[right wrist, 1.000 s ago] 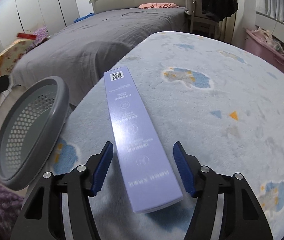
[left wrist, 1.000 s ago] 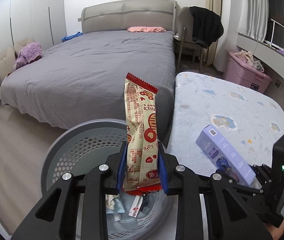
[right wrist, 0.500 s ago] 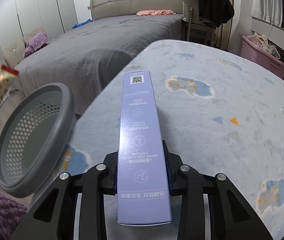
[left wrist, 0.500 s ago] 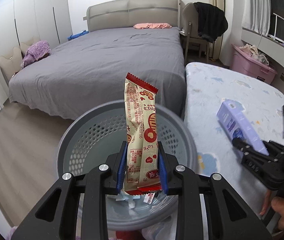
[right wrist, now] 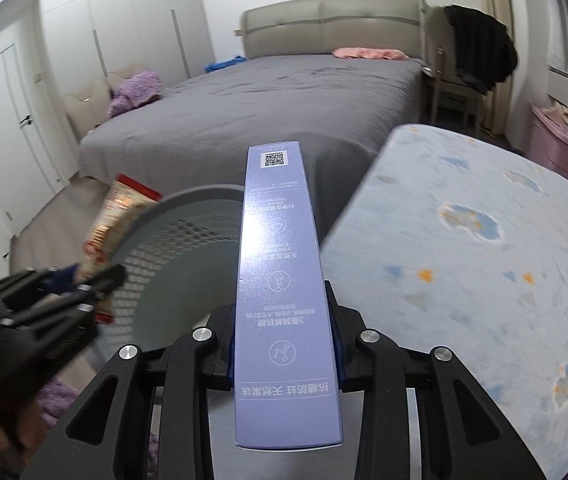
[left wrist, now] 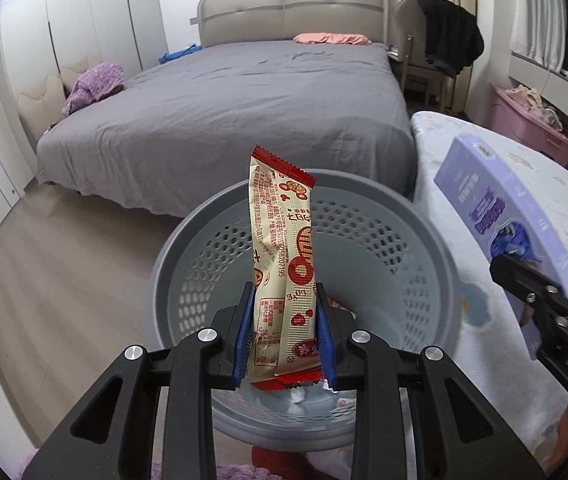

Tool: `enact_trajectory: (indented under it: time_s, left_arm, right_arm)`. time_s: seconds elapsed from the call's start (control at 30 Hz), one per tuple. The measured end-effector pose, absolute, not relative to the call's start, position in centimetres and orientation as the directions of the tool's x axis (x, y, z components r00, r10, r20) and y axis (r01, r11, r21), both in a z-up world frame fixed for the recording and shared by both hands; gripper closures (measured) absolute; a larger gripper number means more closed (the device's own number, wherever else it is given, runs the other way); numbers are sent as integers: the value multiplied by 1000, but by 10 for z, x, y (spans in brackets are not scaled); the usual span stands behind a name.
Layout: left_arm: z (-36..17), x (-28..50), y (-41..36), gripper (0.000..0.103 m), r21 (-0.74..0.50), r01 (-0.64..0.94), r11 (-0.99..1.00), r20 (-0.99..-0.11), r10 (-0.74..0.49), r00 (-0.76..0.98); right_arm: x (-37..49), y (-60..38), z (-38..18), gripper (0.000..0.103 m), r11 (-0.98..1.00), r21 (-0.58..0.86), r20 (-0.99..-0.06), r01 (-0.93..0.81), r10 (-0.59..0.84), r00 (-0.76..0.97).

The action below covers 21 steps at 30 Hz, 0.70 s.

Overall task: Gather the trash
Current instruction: 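Carry the wrapper and lavender box over the wastebasket and open both tools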

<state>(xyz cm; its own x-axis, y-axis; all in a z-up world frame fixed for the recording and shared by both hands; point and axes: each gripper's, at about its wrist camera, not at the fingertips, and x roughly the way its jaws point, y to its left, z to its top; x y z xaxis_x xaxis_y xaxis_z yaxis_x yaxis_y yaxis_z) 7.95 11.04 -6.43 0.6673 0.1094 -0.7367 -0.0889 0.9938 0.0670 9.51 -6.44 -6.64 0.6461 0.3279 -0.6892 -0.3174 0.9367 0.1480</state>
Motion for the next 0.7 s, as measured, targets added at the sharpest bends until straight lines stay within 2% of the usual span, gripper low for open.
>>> enact_trajectory:
  time_s: [0.7]
  left_arm:
    - [-70, 93, 148, 70, 24, -162, 987, -755, 124, 644]
  right_arm:
    - [123, 1, -74, 71, 886, 147, -743, -441, 393, 542]
